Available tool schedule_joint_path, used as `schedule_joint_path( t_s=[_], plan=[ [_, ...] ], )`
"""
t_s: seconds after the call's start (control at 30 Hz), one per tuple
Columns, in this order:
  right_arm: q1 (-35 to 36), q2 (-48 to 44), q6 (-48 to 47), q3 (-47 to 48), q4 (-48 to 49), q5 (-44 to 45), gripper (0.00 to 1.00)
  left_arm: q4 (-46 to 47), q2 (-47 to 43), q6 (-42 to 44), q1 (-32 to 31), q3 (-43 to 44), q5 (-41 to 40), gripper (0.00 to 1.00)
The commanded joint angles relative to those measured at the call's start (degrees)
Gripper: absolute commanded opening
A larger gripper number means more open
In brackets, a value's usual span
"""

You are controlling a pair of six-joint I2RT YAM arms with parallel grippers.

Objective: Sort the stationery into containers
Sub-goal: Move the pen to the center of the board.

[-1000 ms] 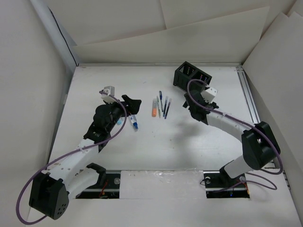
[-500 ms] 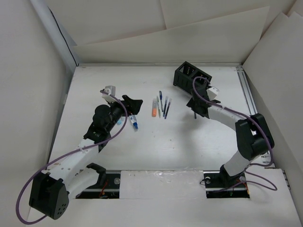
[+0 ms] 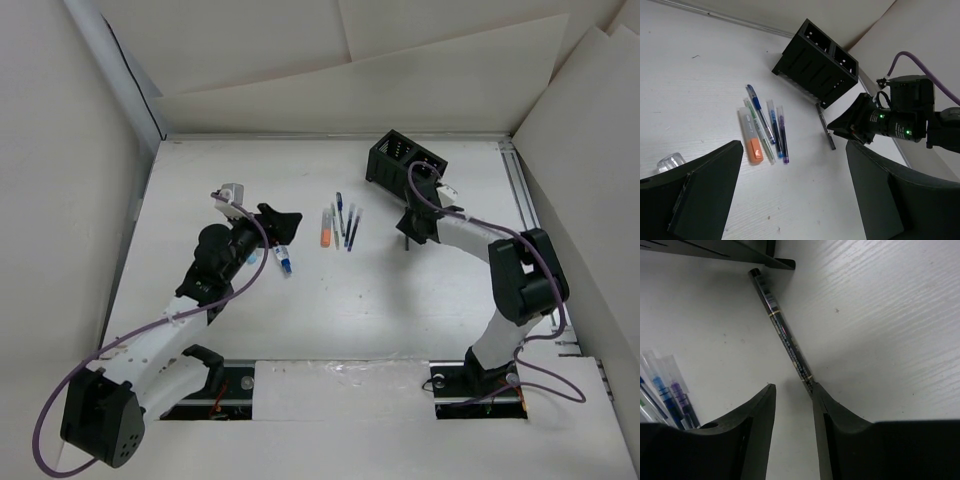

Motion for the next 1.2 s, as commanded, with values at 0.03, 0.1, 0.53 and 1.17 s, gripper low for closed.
schedule_joint_path(
  t_s=[0.03,0.1,0.53,1.17],
  plan=[
    [-1.46,1.25,-1.63,4.16,-2.56,-3.47,0.39,3.32,-4.80,0.05,-0.19,-1.26,0.31,0.80],
    [-1.47,1.88,-2.16,5.22,-3.96,-3.47,0.39,3.32,-5.68,0.05,-0.19,-1.87,-0.21,0.80],
    [0.90,10.04,-8.49,15.06,-15.57,-5.23,0.29,3.85,-7.53,-0.48,-0.71,-2.40,-0.21,0.80],
    [13.90,1.01,-1.03,-1.62,-9.60,-6.55,0.02,3.85,-8.06,-1.01,-1.24,-2.93,-1.00,0.80]
  ],
)
